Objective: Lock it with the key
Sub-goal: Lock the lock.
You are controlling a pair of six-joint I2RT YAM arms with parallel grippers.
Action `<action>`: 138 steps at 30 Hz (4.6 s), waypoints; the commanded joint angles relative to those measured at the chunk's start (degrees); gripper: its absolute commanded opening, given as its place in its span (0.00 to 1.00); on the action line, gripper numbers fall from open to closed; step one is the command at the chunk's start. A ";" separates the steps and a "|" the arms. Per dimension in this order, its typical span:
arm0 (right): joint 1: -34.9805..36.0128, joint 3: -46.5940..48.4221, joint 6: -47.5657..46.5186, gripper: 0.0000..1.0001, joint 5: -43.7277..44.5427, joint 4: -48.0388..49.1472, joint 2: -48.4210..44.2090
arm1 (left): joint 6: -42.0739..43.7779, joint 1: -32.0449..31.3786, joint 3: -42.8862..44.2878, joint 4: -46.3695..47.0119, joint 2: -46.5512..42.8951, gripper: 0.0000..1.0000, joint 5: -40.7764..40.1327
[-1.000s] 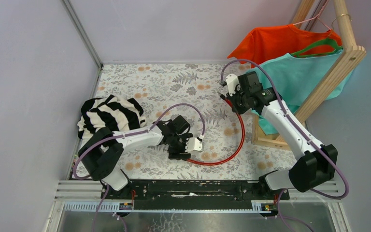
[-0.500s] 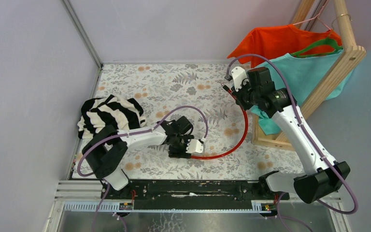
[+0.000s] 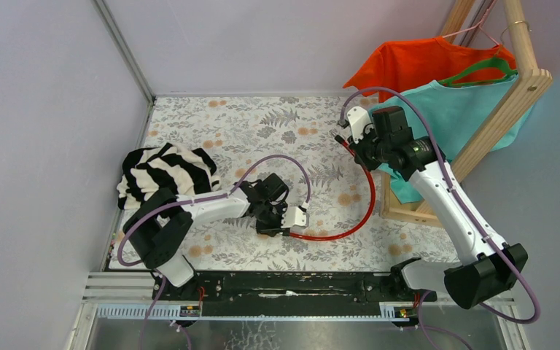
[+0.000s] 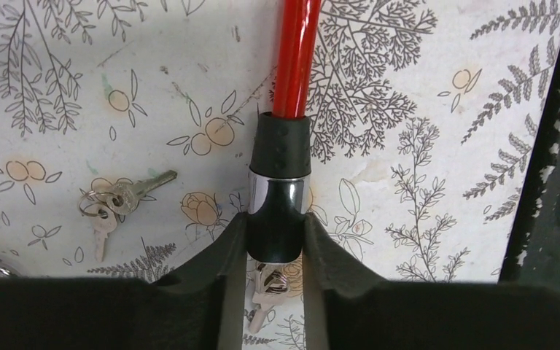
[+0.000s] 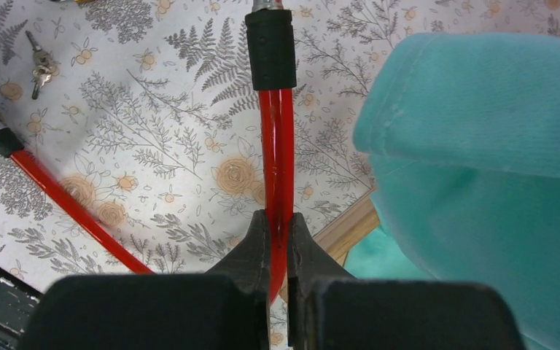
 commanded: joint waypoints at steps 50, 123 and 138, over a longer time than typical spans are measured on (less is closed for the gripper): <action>-1.08 0.50 -1.35 0.88 2.45 9.60 19.47 | 13.83 -0.22 10.84 -16.30 -10.51 0.00 -17.21; 8.26 -3.68 31.13 0.00 -35.03 46.47 19.29 | -57.42 35.09 17.04 19.69 -11.52 0.73 26.20; 9.02 -1.64 30.63 0.00 -29.39 42.93 19.41 | -92.29 31.40 18.57 30.11 -2.61 0.71 20.18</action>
